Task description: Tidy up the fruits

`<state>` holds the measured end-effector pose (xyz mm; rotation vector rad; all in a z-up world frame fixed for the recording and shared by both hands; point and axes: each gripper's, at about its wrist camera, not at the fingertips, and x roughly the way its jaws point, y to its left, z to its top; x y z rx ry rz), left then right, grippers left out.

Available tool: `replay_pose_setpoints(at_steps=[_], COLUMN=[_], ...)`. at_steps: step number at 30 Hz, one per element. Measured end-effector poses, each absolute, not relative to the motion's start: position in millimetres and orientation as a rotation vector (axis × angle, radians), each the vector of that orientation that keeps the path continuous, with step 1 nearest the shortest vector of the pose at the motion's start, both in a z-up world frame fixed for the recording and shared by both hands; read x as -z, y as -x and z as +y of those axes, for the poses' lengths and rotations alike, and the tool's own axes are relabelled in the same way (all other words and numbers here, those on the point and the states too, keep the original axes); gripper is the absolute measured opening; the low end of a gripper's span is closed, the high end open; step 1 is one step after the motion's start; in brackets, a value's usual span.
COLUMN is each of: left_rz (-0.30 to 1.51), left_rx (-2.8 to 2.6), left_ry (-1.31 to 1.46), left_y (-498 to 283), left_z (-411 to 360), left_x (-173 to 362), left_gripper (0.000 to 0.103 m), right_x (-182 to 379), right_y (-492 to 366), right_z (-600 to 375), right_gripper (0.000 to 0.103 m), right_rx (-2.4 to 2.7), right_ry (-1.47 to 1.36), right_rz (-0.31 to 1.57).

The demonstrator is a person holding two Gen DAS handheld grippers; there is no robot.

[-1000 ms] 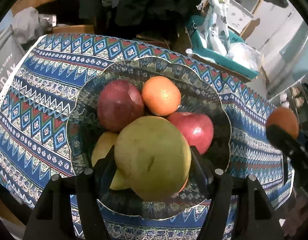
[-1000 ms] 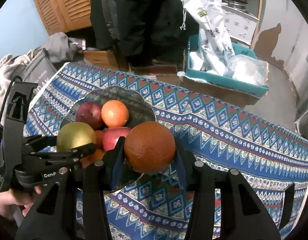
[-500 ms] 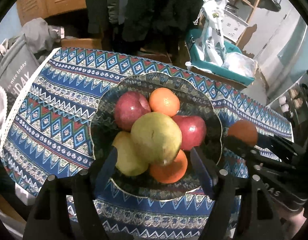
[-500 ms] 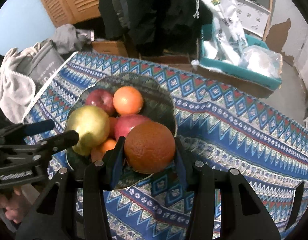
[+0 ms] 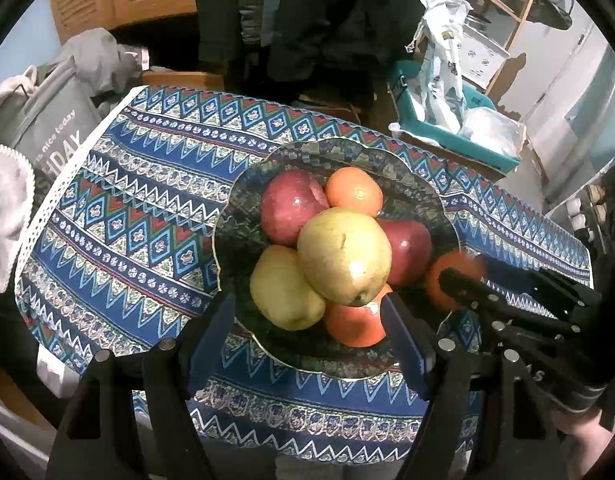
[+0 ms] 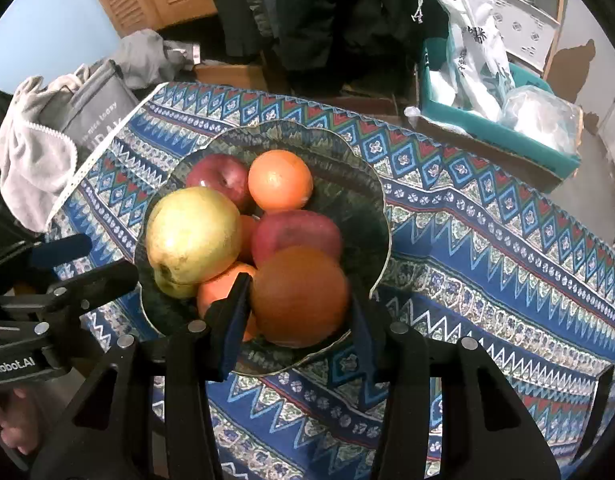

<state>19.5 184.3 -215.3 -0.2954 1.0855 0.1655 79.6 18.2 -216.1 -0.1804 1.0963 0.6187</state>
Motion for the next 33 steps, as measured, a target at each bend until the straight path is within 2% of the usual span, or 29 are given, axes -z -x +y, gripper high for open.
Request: replay_pose_setpoints(at_steps=[3, 17, 25, 28, 33], left_rz=[1.083, 0.969, 0.91, 0.887, 0.828], left_rx=[-0.168, -0.146, -0.124, -0.114, -0.105], left_ry=[0.298, 0.284, 0.268, 0.27, 0.266], left_y=[-18.9, -7.3, -1.0, 1.5, 7.6], left_z=[184.4, 173.5, 164.6, 161.0, 153.2], left_x=[212.1, 160.6, 136.3, 126.5, 109.0], left_gripper=[0.077, 0.08, 0.08, 0.08, 0.087], right_x=[209.6, 145.9, 103.4, 88.0, 65.4], right_y=[-80.1, -72.5, -59.8, -53.8, -44.6], right_z=[16.3, -2.5, -13.9, -21.6, -37.8], right_gripper=[0.051, 0.052, 0.061, 0.068, 0.072], right_rx=[-0.628, -0.525, -0.478, -0.467, -0.451], right_ry=[0.149, 0.184, 0.208, 0.199, 0.164], right_rz=[1.087, 0.921, 0.814, 0.775, 0.724])
